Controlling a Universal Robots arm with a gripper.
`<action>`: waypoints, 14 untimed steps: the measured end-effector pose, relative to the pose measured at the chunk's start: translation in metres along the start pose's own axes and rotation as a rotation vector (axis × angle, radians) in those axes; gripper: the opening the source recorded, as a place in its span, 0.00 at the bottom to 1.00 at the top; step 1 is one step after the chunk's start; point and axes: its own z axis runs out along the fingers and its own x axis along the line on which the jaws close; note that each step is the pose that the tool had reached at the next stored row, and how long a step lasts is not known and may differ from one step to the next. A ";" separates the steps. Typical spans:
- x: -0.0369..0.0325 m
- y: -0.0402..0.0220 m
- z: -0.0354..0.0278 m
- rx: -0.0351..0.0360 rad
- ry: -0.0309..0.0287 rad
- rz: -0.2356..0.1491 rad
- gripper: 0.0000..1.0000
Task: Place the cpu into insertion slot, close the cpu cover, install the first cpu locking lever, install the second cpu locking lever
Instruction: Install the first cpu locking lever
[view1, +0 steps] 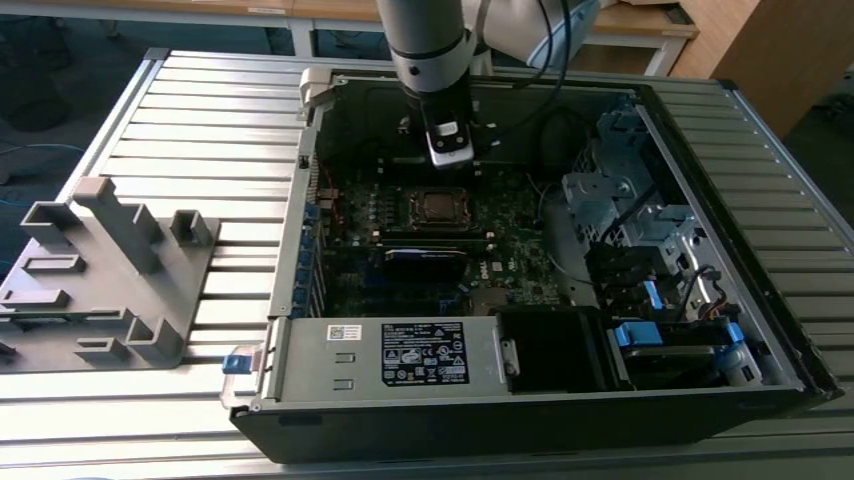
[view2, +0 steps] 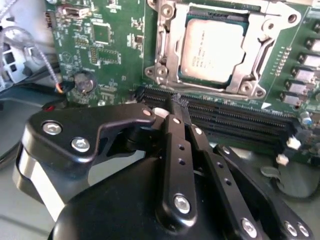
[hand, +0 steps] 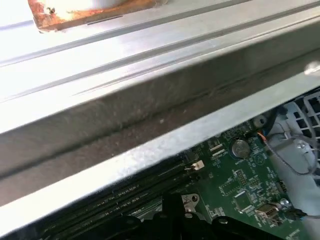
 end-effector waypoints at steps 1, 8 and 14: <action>-0.0005 0.0005 -0.0024 0.0001 0.0001 0.000 0.10; -0.0011 0.0013 -0.0059 -0.0002 0.0001 0.000 0.10; -0.0019 0.0016 -0.0051 0.0248 0.0528 0.008 0.10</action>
